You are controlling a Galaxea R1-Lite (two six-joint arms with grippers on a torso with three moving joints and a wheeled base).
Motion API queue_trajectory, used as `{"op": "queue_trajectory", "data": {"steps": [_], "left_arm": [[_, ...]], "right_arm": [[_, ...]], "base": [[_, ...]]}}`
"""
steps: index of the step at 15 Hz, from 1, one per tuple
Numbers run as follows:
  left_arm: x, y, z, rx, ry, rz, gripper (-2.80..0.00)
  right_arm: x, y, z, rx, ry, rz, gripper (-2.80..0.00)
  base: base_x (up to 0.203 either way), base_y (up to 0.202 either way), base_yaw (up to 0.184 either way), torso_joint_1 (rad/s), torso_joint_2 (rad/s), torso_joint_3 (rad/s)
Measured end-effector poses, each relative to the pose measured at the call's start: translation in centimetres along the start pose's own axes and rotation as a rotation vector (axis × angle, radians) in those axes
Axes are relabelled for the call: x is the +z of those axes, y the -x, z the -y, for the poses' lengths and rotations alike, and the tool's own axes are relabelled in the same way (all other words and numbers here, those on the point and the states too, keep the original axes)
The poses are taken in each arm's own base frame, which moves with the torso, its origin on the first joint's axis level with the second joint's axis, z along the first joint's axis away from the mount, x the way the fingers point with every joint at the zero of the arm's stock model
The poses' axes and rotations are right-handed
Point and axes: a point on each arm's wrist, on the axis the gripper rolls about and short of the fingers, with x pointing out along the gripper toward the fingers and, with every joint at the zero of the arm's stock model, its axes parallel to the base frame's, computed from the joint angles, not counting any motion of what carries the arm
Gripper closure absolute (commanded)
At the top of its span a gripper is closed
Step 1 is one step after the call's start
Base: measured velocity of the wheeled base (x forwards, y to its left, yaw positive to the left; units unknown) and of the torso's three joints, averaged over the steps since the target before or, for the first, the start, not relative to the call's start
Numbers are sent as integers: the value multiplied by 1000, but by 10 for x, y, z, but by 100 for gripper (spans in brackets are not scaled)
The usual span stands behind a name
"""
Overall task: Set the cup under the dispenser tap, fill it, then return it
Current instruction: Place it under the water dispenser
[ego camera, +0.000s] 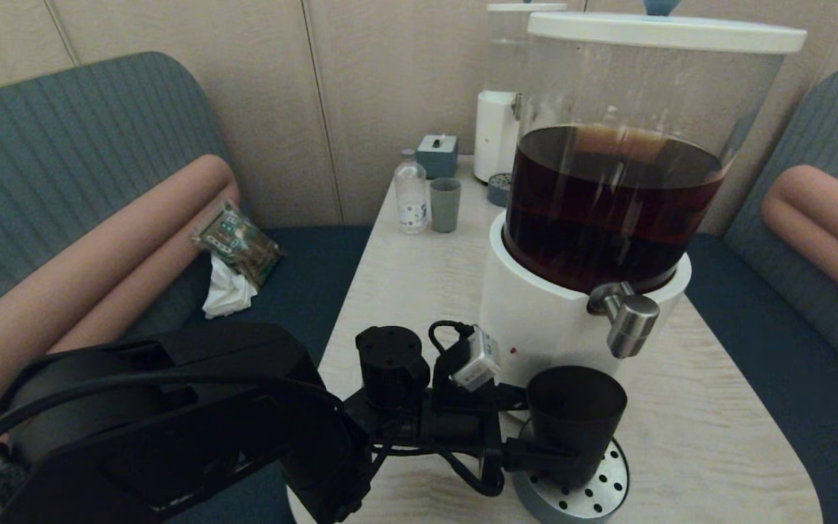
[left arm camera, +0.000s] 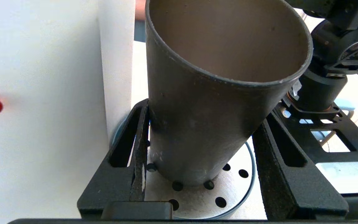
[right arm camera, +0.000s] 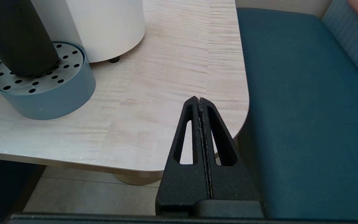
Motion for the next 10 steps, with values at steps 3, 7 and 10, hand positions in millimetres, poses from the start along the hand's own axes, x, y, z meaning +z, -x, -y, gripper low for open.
{"op": "queue_trajectory", "data": {"steps": [3, 7, 10], "left_arm": [[-1, 0, 0, 0, 3, -2, 0], [-2, 0, 0, 1, 6, -5, 0], [-1, 0, 0, 2, 7, -5, 0]], "right_arm": [[0, 0, 0, 0, 0, 0, 0], [0, 0, 0, 0, 0, 0, 0], [0, 0, 0, 0, 0, -1, 0]], "base": [[0, 0, 0, 0, 0, 0], [0, 0, 0, 0, 0, 0], [0, 0, 0, 0, 0, 0]]}}
